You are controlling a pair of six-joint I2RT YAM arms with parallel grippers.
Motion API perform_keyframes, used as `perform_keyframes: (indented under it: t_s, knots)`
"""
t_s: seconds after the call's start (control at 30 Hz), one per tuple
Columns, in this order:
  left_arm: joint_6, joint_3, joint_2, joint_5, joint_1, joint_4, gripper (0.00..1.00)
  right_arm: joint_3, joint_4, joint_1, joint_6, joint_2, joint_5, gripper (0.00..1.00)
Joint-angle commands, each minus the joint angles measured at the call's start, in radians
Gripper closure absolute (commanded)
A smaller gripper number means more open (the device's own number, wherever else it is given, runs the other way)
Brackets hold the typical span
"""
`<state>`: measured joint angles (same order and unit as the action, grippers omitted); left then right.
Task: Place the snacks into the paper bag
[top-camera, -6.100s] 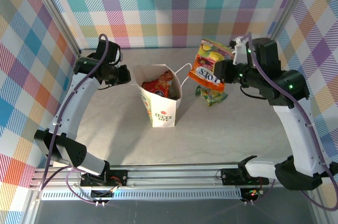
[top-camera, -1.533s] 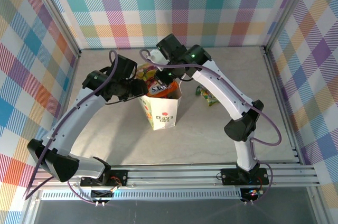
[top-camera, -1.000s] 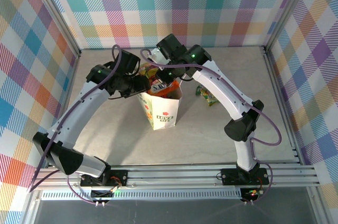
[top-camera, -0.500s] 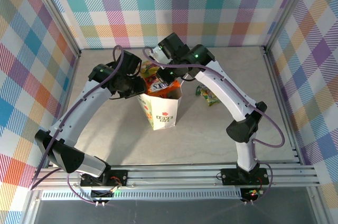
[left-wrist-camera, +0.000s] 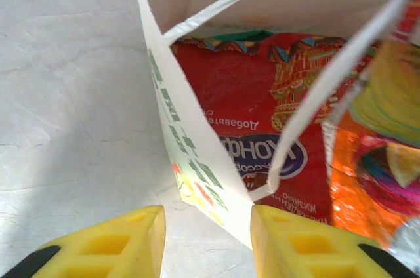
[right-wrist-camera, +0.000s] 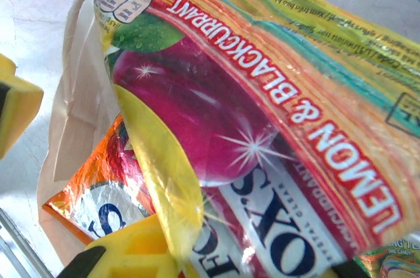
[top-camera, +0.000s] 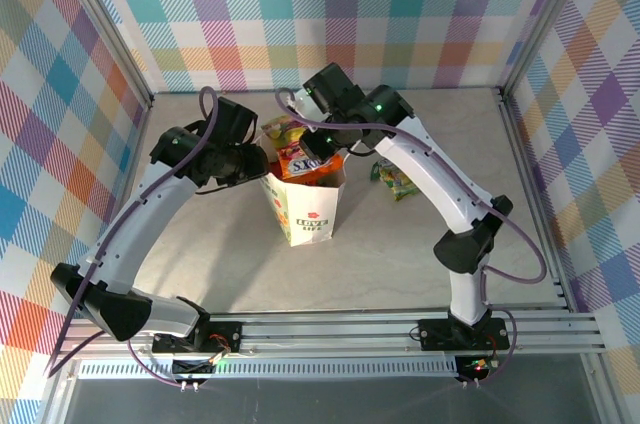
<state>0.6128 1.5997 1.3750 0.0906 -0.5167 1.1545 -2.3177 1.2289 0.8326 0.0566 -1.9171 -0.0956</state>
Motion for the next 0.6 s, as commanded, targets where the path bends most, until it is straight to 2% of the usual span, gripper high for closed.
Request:
perform_keyframes:
  t_s: [0.0,0.17,0.5,0.57]
  knots:
    - [-0.009,-0.002,-0.003,0.043,0.002,0.017,0.62,0.007,-0.041,0.010,-0.032,0.090,0.008,1.00]
    - [-0.048,0.045,0.019,-0.039,0.003,-0.063,0.61,0.036,-0.056,0.010,-0.032,0.121,0.009,1.00]
    - [-0.087,0.177,0.144,-0.002,0.003,-0.051,0.56,0.047,-0.057,0.009,-0.025,0.113,-0.007,1.00]
    - [-0.083,0.188,0.158,0.009,0.003,-0.051,0.53,0.047,-0.061,0.010,-0.024,0.113,-0.010,1.00]
